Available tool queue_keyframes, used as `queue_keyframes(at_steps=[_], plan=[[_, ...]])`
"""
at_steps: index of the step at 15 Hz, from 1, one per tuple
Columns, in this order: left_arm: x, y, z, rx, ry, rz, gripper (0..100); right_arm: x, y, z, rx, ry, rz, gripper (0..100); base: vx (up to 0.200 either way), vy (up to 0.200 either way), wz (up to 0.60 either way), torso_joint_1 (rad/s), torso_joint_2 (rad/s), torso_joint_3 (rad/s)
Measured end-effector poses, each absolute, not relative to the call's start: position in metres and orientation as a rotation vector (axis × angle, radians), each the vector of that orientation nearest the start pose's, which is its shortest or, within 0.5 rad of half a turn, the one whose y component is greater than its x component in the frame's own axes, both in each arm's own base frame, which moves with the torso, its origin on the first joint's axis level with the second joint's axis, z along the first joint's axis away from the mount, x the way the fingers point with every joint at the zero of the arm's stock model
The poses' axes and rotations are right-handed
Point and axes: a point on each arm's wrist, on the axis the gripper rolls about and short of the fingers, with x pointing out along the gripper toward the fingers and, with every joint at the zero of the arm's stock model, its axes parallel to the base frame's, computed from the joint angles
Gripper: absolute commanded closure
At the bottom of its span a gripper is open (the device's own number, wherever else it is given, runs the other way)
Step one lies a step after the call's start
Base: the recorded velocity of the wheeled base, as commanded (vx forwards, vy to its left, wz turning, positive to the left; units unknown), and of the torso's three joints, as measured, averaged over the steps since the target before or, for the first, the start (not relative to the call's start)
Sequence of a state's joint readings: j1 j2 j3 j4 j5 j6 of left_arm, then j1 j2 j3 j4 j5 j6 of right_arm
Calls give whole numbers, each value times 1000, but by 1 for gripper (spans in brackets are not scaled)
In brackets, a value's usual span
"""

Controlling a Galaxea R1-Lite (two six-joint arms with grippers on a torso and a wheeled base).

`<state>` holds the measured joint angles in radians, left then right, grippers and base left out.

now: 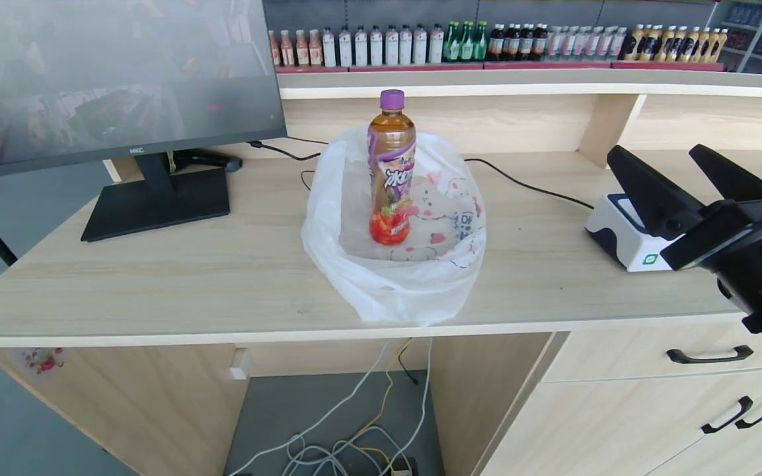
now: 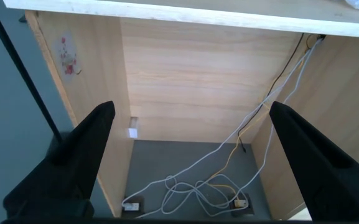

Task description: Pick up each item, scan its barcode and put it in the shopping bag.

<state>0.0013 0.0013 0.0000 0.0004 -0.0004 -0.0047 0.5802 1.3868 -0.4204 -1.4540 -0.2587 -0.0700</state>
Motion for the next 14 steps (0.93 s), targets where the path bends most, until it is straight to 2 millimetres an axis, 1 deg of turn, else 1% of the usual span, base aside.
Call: queue_keyframes(at_steps=[4,7,14], plan=[[-23,0,75,-9,3,1,0,166,102,242,133,-462,299,0,0,-200,0,4,-2,2],[-23,0,75,-10,3,1,0,165,97,241,127,-461,283,0,0,-200,0,4,-1,4],[-23,0,75,-10,3,1,0,169,96,241,122,-463,273,0,0,-200,0,-1,3,-1]])
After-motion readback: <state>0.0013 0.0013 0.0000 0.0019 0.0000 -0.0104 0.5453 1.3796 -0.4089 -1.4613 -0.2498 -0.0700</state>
